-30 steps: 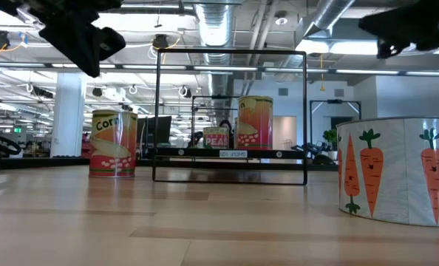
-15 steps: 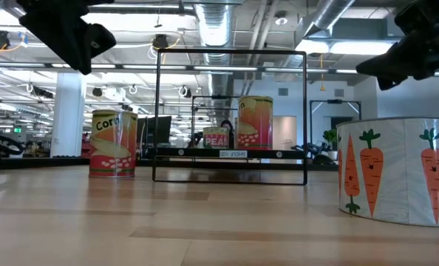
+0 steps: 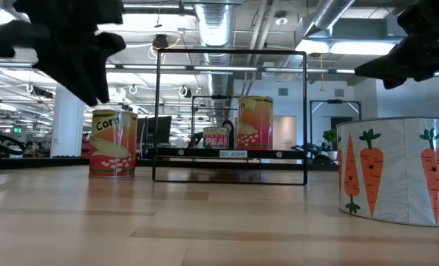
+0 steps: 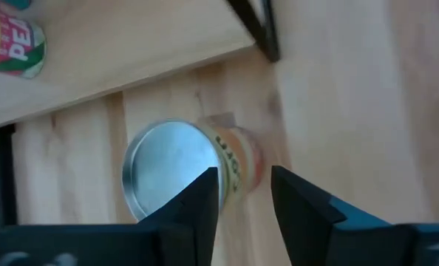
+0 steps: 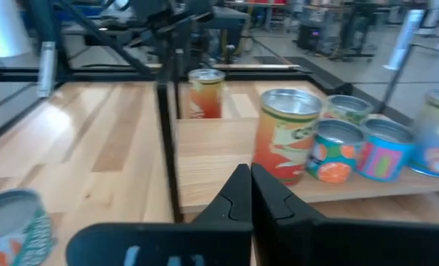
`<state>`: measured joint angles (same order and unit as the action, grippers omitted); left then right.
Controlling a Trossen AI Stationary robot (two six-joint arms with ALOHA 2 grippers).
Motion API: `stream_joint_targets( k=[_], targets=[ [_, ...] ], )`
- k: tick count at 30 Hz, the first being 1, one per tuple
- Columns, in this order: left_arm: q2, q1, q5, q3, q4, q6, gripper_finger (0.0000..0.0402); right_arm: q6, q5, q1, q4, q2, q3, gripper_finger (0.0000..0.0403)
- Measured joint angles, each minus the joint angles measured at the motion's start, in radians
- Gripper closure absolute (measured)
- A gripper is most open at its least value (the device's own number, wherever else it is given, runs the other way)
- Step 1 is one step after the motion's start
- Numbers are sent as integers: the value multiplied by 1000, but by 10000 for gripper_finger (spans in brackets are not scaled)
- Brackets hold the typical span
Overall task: Pick and place cans onto a shelf
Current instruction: Put the corn can on the shelf and align it with other corn cans
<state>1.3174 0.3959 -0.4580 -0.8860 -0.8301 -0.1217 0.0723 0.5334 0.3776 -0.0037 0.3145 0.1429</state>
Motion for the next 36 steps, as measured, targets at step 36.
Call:
stream_joint_targets(
  k=[36],
  targets=[
    [-192,-278,82,-83,185,252,401,51,71,41,-23,0,-1,395]
  ],
)
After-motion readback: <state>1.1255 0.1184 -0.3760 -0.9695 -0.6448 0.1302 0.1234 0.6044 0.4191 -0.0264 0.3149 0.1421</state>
